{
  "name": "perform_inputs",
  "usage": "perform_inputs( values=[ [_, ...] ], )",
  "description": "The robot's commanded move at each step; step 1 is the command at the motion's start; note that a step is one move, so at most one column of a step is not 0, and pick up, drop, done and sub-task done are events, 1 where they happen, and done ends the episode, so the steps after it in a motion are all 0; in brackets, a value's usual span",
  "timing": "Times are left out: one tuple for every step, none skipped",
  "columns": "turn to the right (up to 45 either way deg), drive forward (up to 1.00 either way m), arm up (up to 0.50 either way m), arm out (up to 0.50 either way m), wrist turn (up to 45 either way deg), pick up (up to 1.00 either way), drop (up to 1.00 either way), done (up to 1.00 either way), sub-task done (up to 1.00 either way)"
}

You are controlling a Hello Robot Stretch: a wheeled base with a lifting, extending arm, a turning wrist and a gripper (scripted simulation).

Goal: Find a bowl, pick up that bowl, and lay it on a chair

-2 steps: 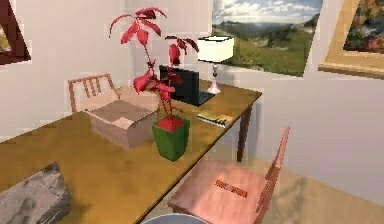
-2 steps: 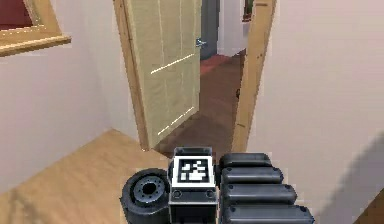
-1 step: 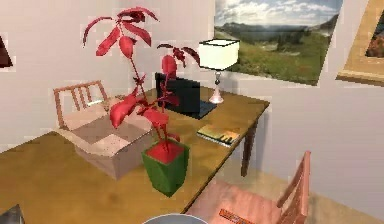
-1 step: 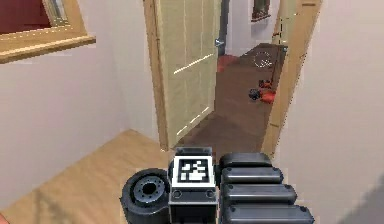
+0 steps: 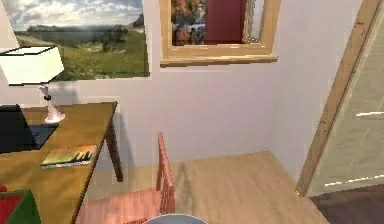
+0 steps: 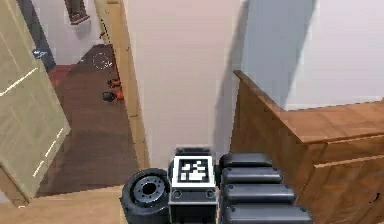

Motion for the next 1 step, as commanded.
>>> perform_inputs(
  values=[
    [24.0, 0.0, 0.0, 0.0, 0.0, 0.0, 0.0, 0.0, 0.0]
  ],
)
